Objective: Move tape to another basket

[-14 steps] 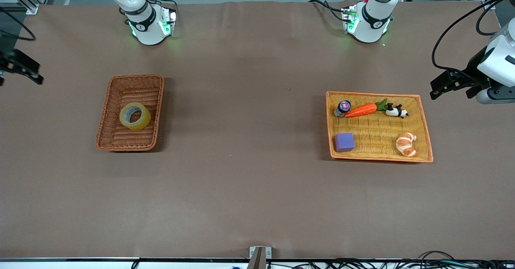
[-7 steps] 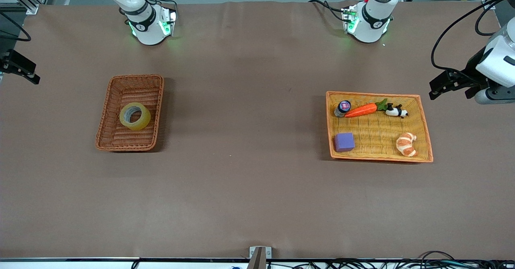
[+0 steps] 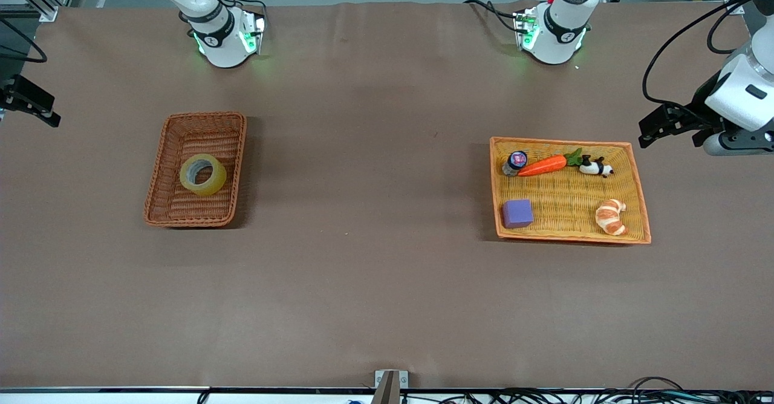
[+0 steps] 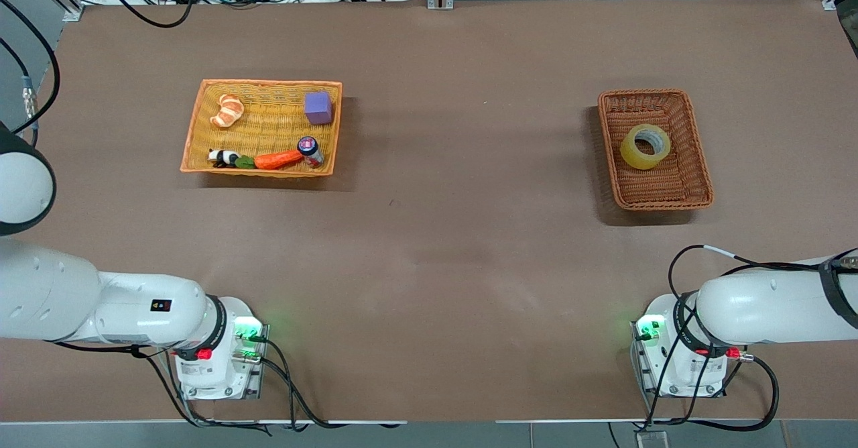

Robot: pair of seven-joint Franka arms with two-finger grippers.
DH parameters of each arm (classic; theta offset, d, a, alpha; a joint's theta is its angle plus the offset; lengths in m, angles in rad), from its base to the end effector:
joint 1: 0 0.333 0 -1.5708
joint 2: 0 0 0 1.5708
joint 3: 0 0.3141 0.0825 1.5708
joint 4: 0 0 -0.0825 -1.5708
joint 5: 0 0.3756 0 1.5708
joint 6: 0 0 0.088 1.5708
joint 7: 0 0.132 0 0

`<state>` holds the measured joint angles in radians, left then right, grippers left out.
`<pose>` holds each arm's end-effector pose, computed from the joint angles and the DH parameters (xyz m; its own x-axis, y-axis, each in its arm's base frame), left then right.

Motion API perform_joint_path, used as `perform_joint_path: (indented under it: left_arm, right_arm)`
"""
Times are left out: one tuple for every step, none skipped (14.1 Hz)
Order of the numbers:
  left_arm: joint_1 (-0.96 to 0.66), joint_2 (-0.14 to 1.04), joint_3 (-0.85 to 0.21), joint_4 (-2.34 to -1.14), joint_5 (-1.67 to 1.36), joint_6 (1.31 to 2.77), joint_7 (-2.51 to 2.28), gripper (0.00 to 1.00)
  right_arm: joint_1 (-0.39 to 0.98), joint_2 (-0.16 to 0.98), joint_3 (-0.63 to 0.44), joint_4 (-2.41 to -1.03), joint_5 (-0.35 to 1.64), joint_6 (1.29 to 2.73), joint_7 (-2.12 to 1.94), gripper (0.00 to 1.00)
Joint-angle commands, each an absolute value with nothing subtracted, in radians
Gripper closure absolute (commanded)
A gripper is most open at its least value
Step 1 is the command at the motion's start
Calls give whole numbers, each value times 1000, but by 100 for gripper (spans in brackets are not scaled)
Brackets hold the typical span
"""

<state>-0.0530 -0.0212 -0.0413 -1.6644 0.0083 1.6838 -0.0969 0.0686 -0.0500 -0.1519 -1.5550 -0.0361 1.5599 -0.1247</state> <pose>0.5473 -0.0510 0.5756 0.9991 0.0017 0.0413 0.0019 -1.0000 -0.0052 0.5289 -0.0511 0.6306 0.9979 0.0408 0.0503 0.0391 -0.9986 0.0350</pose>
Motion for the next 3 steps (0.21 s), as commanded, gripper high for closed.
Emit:
perform_joint_path:
  left_arm:
    - [-54,-43,-48,-1681,23,1683,-109,0]
    - [-52,-40,-48,-1678,23,1683,-109,0]
    - [-54,-38,-48,-1678,23,1684,-107,0]
  right_arm:
    - [55,-60,-140,-1555,-18,1559,-130,0]
    - [55,-58,-140,-1555,-18,1559,-130,0]
    - [55,-60,-140,-1555,-18,1559,-130,0]
